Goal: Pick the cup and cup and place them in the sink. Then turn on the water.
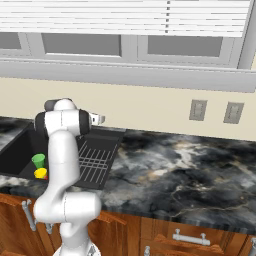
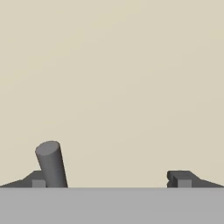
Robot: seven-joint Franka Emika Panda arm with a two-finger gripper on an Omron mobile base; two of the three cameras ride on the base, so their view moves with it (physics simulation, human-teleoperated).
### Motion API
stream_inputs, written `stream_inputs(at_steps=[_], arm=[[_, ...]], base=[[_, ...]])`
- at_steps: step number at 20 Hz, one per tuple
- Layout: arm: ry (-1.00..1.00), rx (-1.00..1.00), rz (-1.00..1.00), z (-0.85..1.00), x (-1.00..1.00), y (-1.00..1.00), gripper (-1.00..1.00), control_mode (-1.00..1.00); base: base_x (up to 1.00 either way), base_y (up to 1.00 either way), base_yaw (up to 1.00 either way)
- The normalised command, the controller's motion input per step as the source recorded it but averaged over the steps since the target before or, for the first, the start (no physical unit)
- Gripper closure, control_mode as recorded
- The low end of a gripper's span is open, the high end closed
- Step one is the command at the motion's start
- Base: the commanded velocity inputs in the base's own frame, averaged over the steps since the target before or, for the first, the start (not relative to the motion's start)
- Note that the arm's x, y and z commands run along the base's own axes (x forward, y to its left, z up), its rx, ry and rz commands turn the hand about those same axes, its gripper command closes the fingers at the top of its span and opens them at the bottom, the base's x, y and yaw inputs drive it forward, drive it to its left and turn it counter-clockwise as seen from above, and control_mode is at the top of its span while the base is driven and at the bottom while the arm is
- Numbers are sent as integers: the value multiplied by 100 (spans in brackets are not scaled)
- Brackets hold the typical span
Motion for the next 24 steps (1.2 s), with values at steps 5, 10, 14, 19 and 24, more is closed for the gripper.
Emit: stream_inputs(at_steps=[5,10,14,19,24], arm=[[0,0,0,0,0,-21,-100,-100],[0,0,0,0,0,-19,-100,-100],[0,0,0,0,1,-13,-100,-100],[0,0,1,0,2,-19,-100,-100],[0,0,4,0,1,-31,-100,-100]], base=[[0,0,0],[0,0,0],[0,0,0],[0,0,0],[0,0,0]])
